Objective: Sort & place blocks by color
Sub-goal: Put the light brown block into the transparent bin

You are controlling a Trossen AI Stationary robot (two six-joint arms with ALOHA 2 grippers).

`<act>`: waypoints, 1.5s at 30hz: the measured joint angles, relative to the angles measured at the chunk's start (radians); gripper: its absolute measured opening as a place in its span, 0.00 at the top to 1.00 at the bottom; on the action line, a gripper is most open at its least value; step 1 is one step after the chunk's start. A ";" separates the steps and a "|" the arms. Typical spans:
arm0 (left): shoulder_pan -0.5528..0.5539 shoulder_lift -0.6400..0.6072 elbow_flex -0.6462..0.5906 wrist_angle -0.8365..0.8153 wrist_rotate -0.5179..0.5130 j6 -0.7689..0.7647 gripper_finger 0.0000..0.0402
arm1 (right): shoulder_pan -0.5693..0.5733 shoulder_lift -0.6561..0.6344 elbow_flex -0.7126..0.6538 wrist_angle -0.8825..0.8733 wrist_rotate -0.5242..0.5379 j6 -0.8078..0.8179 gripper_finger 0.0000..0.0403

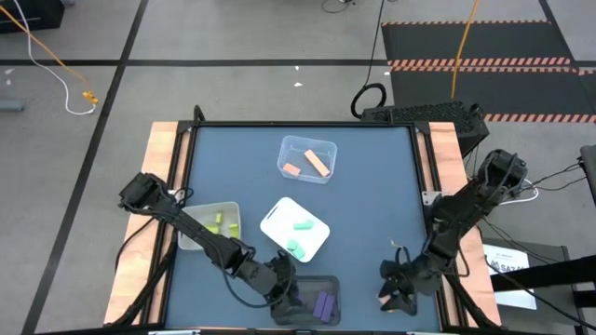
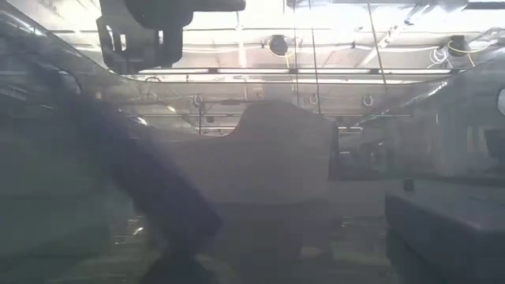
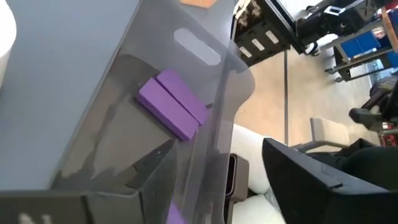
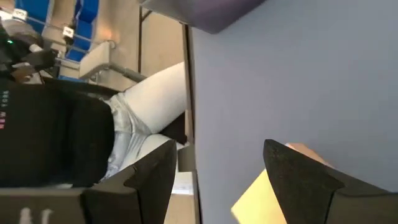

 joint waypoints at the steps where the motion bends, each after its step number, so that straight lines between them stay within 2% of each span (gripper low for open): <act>1: 0.002 0.000 0.000 -0.002 0.006 0.000 0.41 | 0.019 0.000 0.000 0.004 0.027 0.002 0.43; 7: 0.003 0.000 0.000 0.001 0.012 0.002 0.35 | 0.117 0.000 0.000 0.007 0.231 -0.071 0.43; 12: 0.008 0.000 0.000 0.002 0.012 0.005 0.36 | 0.166 0.002 0.025 0.019 0.370 -0.129 0.43; 15: 0.014 0.000 0.000 0.003 0.014 0.016 0.37 | 0.179 0.003 0.080 0.019 0.433 -0.230 0.43; 19: 0.025 0.000 0.000 0.003 0.015 0.046 0.38 | 0.176 0.003 0.199 -0.070 0.510 -0.452 0.43; 23: 0.039 0.000 0.000 0.003 0.015 0.085 0.38 | 0.169 0.003 0.297 -0.150 0.673 -0.791 0.43; 25: 0.048 0.000 0.000 0.003 0.015 0.097 0.38 | 0.163 0.003 0.306 -0.067 0.710 -0.992 0.43; 28: 0.061 0.000 0.000 0.010 0.019 0.111 0.38 | 0.144 0.003 0.306 0.115 0.713 -1.279 0.43; 31: 0.070 0.000 0.000 0.027 0.020 0.111 0.38 | 0.112 0.002 0.306 0.256 0.715 -1.439 0.43; 33: 0.073 0.000 0.000 0.034 0.020 0.098 0.38 | 0.091 -0.005 0.306 0.257 0.721 -1.424 0.43; 35: 0.072 0.000 0.000 0.039 0.020 0.084 0.38 | 0.075 -0.018 0.310 0.178 0.762 -1.314 0.43; 37: 0.066 0.000 0.000 0.043 0.021 0.076 0.38 | 0.065 -0.034 0.330 -0.005 0.803 -1.158 0.43; 39: 0.064 0.000 0.000 0.042 0.023 0.067 0.38 | 0.060 -0.045 0.367 -0.234 0.797 -0.954 0.42; 42: 0.064 0.000 0.000 0.042 0.024 0.060 0.38 | 0.043 -0.050 0.435 -0.491 0.692 -0.643 0.42; 45: 0.065 0.000 0.000 0.042 0.023 0.062 0.38 | 0.022 -0.050 0.463 -0.631 0.530 -0.410 0.42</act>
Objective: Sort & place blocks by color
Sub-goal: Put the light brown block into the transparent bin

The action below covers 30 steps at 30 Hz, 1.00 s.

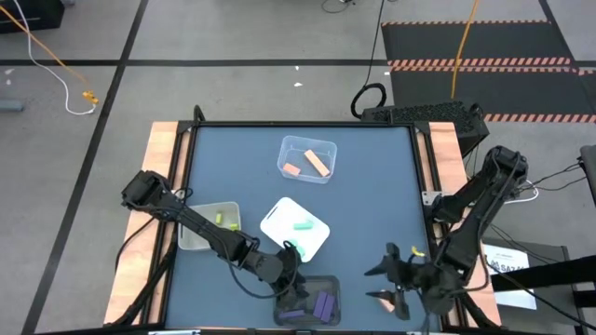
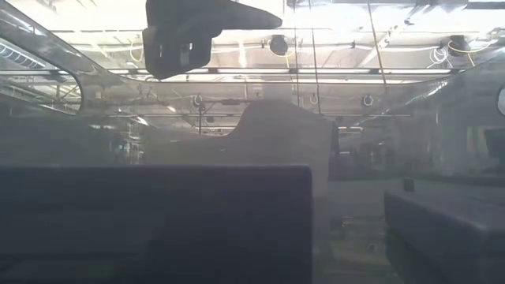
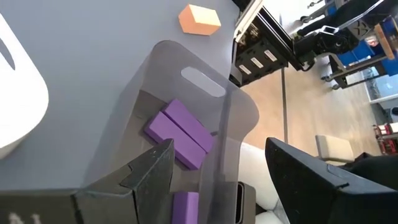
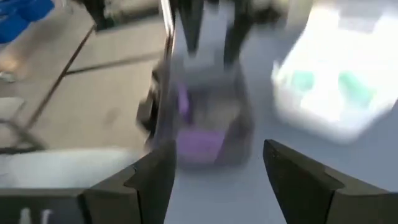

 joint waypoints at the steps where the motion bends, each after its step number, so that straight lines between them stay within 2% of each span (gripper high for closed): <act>1: 0.001 0.000 0.000 0.000 0.000 0.001 0.38 | -0.009 0.001 0.000 -0.028 -0.057 0.073 0.42; 6: 0.002 0.000 0.000 0.000 0.000 0.000 0.38 | -0.057 0.019 0.001 -0.195 -0.355 0.452 0.42; 9: 0.002 0.000 0.000 -0.001 0.000 0.001 0.38 | -0.073 0.059 0.000 -0.289 -0.507 0.619 0.42; 12: 0.002 0.000 0.000 -0.002 0.000 0.010 0.38 | -0.089 0.112 0.000 -0.306 -0.632 0.721 0.42; 17: 0.001 0.000 0.000 -0.003 0.010 0.046 0.38 | -0.105 0.221 0.000 -0.276 -0.779 0.787 0.42; 20: 0.001 0.000 0.000 -0.003 0.026 0.071 0.38 | -0.109 0.278 0.001 -0.273 -0.813 0.805 0.42; 30: 0.000 0.000 0.000 -0.052 0.058 0.095 0.38 | -0.115 0.362 0.002 -0.194 -0.812 0.887 0.45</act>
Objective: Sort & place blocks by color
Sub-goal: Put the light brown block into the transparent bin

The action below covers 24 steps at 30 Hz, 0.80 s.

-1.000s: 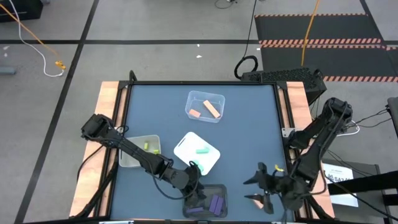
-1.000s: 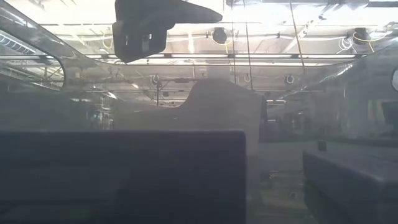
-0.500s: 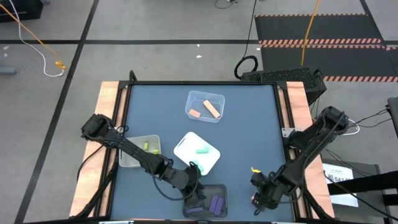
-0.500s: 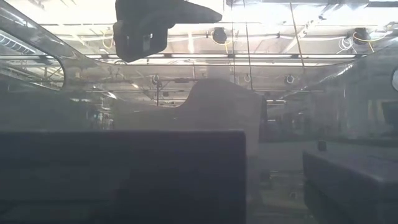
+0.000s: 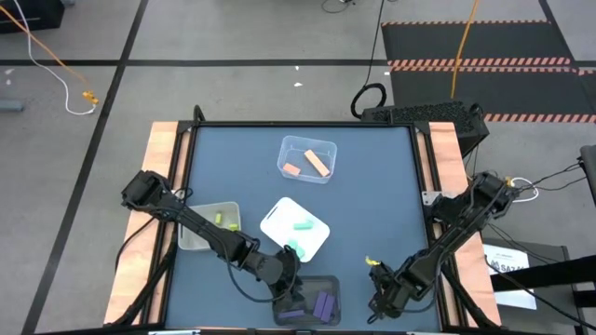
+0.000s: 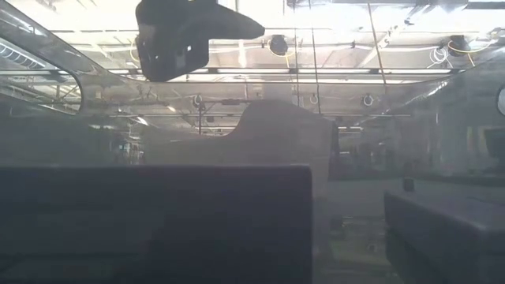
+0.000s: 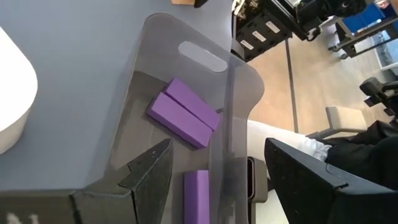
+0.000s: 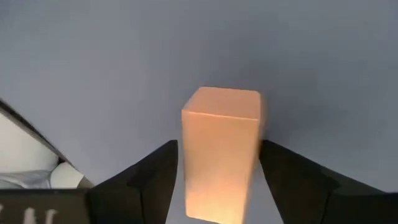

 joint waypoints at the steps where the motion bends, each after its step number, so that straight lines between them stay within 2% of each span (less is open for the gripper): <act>1: 0.000 0.000 0.000 -0.004 0.000 0.000 0.38 | 0.000 0.001 0.001 0.002 0.000 0.000 0.46; 7: -0.001 0.000 0.000 -0.014 0.000 0.005 0.38 | 0.000 0.002 0.000 -0.012 0.008 -0.024 0.54; 12: -0.002 0.000 0.000 -0.020 0.000 0.005 0.38 | 0.000 -0.001 0.000 -0.015 0.008 -0.059 0.71; 16: -0.001 0.000 0.000 -0.019 0.000 0.003 0.38 | -0.005 -0.025 -0.004 -0.018 0.021 -0.111 0.72; 19: -0.001 0.000 0.000 -0.019 0.000 -0.008 0.38 | -0.020 -0.084 -0.004 -0.018 0.093 -0.165 0.72; 24: 0.010 0.000 0.000 -0.019 0.000 -0.008 0.38 | -0.060 -0.225 -0.004 -0.028 0.307 -0.358 0.72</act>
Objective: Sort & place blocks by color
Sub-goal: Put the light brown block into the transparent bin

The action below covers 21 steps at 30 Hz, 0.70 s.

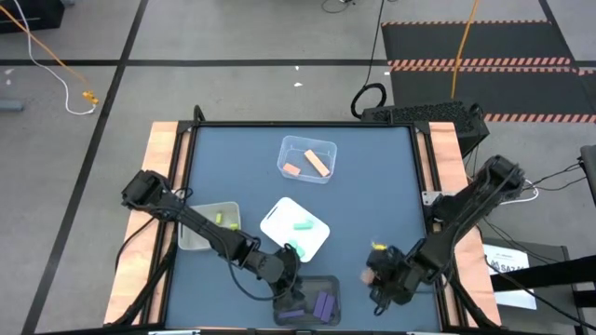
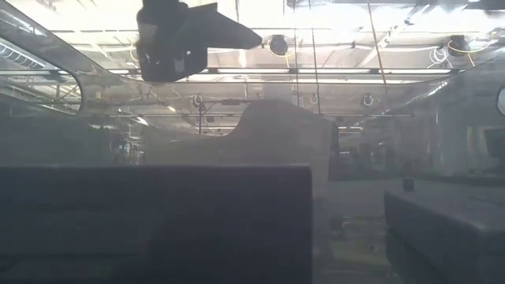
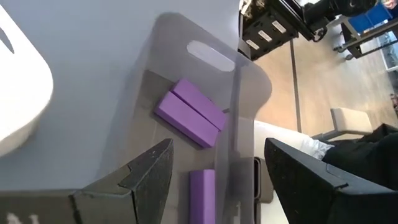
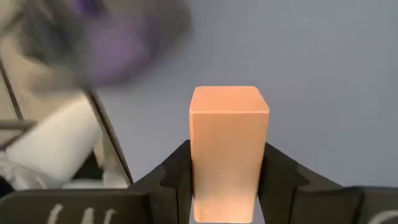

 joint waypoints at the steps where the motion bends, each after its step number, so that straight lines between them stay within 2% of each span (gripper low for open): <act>1: 0.005 0.000 0.000 0.000 -0.002 0.004 0.38 | -0.011 -0.031 0.000 -0.001 0.059 -0.060 0.72; 9: 0.072 0.000 0.000 0.008 -0.062 0.023 0.38 | -0.133 -0.222 0.000 0.018 0.540 -0.650 0.72; 12: 0.105 0.000 0.000 0.009 -0.071 0.023 0.38 | -0.190 -0.263 -0.008 0.114 0.684 -0.893 0.72; 15: 0.138 0.000 0.000 0.009 -0.082 0.026 0.38 | -0.252 -0.288 -0.019 0.274 0.747 -1.150 0.72; 18: 0.170 0.000 0.000 0.010 -0.102 0.043 0.38 | -0.314 -0.291 -0.032 0.474 0.740 -1.383 0.72; 21: 0.197 0.000 0.000 0.012 -0.145 0.043 0.38 | -0.371 -0.291 -0.049 0.629 0.706 -1.545 0.72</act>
